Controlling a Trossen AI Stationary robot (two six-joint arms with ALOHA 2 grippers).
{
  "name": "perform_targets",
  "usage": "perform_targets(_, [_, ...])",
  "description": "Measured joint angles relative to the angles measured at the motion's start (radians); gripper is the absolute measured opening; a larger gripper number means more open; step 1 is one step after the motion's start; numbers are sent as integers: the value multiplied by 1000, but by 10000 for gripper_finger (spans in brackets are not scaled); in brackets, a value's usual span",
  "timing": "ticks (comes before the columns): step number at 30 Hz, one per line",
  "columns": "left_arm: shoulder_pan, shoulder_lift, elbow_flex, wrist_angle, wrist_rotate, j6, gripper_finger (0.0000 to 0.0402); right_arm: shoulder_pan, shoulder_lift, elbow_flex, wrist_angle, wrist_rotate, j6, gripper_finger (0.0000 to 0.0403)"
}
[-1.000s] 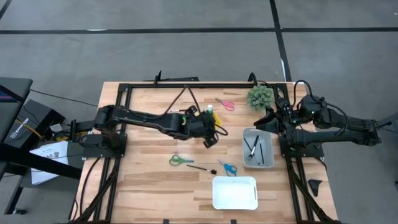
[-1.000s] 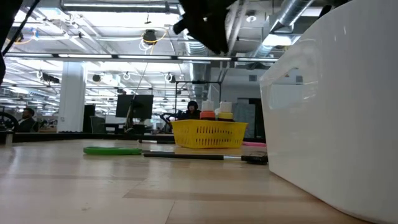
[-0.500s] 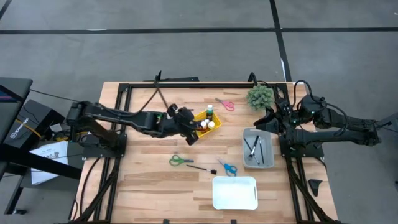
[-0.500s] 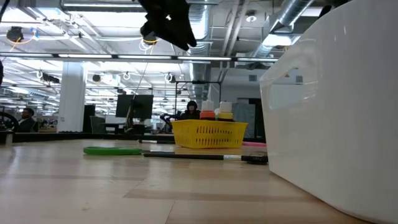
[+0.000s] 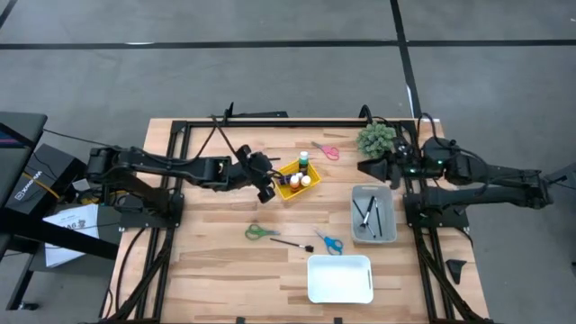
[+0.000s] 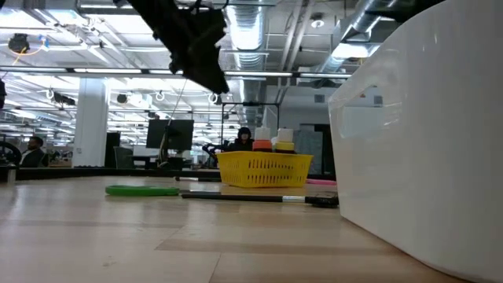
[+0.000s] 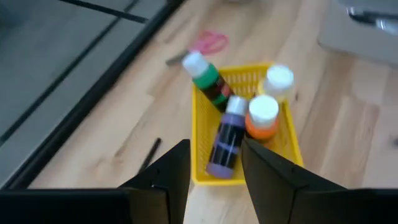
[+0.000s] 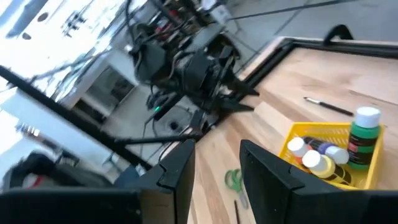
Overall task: Pick & Place Paint Supplies
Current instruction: Put the black eyeshadow brush into the gray bin
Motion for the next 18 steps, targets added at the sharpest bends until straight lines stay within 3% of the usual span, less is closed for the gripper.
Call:
perform_targets(4, [17, 0, -36, -1, 129, 65, 136, 0, 60, -1, 69, 20, 74, 123])
perform_targets(11, [-25, 0, -109, -3, 528, 217, 136, -7, 141, 0, 197, 31, 166, 123])
perform_targets(18, [-106, 0, -192, -3, 655, 227, 136, -4, 178, 0, 294, 31, 179, 123])
